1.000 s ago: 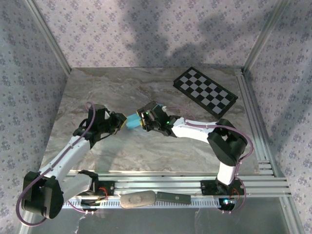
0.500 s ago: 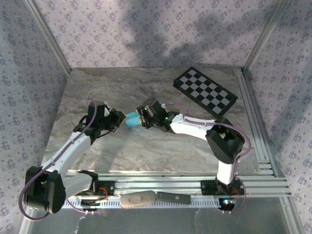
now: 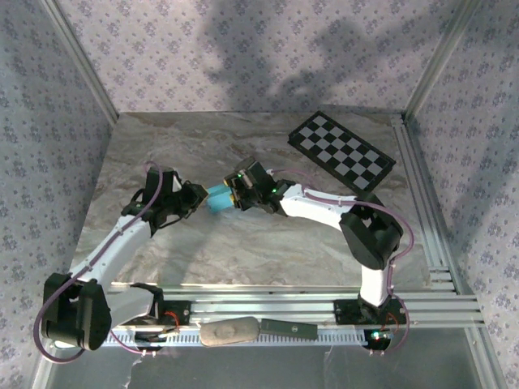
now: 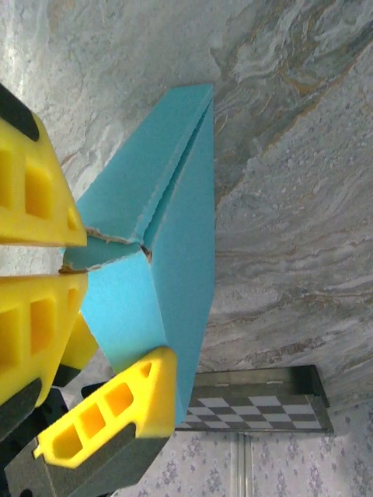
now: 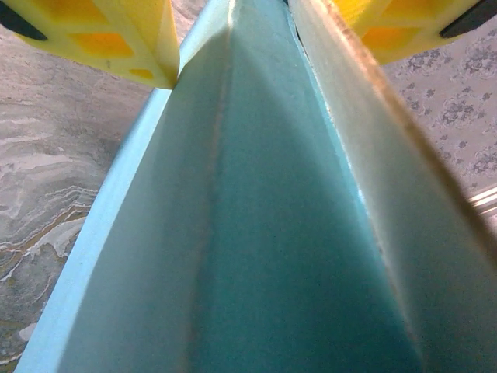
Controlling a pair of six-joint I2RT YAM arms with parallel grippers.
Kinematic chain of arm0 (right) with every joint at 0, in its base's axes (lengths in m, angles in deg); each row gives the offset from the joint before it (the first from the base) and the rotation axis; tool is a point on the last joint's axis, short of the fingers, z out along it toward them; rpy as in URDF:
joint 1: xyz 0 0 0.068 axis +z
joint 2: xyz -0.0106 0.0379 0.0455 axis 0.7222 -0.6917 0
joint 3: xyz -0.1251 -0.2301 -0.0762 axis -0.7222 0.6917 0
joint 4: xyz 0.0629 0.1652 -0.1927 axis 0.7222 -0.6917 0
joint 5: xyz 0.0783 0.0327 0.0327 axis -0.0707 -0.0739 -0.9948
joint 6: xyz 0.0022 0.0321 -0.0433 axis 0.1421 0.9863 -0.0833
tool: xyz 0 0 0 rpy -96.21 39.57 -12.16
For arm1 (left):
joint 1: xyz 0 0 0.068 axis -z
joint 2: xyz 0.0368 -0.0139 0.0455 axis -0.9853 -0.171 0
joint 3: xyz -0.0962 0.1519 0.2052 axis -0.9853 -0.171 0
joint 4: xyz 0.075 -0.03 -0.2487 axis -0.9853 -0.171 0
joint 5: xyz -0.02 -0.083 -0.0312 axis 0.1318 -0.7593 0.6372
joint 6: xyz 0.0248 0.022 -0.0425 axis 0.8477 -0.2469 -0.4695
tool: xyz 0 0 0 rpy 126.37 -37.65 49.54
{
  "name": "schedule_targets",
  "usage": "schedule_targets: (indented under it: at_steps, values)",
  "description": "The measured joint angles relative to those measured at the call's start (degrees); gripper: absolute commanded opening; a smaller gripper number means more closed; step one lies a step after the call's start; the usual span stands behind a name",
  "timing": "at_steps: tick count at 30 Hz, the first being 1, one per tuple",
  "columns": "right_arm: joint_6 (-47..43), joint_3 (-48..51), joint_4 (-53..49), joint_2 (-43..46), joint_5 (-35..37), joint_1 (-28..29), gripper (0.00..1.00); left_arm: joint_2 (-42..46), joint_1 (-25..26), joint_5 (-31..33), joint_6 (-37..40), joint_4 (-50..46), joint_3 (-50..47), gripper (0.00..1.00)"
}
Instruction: Fold the paper box
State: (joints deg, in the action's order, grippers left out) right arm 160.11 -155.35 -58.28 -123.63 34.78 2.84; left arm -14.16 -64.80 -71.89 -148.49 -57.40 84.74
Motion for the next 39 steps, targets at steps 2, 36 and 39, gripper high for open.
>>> schedule_targets:
  at_steps: [2, 36, 39]
  values:
    - [-0.02, -0.33, -0.24, -0.15, -0.09, -0.04, 0.47, -0.50, -0.11, 0.28, 0.66, -0.61, 0.22, 0.22]
    - [-1.05, -3.34, -2.60, -1.77, -2.27, -1.36, 0.46, -0.33, -0.81, 1.55, -12.72, 4.07, 0.57, 0.75]
    - [-1.05, -3.61, -2.54, -2.01, -2.64, -1.49, 0.46, -1.40, 1.01, 1.40, -17.05, 4.55, -0.15, 0.72]
